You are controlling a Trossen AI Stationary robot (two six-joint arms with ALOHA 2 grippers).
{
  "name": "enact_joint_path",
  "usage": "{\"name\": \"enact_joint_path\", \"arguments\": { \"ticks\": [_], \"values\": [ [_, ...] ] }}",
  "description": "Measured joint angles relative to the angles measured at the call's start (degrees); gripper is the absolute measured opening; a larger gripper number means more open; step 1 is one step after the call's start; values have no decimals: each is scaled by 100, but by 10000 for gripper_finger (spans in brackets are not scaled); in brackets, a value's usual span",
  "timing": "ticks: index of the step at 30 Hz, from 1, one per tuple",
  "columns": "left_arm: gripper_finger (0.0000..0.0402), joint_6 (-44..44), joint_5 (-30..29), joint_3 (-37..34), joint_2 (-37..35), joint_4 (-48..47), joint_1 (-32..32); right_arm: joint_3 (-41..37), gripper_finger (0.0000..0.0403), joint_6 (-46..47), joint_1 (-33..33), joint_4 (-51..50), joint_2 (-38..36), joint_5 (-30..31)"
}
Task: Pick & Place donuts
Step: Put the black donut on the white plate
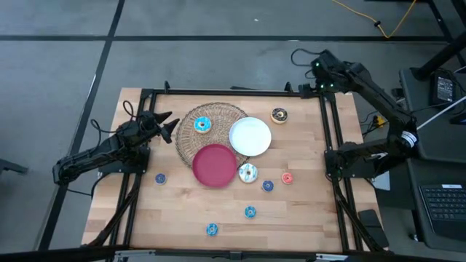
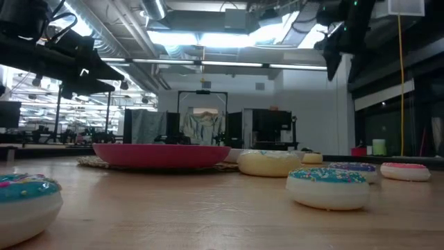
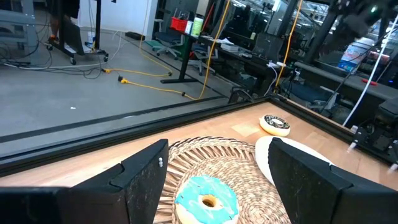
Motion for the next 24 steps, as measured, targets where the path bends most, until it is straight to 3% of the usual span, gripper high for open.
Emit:
{"name": "enact_joint_path", "arguments": {
  "ticks": [8,14,24],
  "values": [
    [267,0,-1,0,-2,0,0,-1244,313,-144,1,565,0,-274],
    [267,0,0,-1,0,0,-1,-2020,313,324,3,1446,-77,-929],
    [267,0,0,-1,-1,0,-1,-3160,313,1091,0,3027,-157,-1397]
  ]
}}
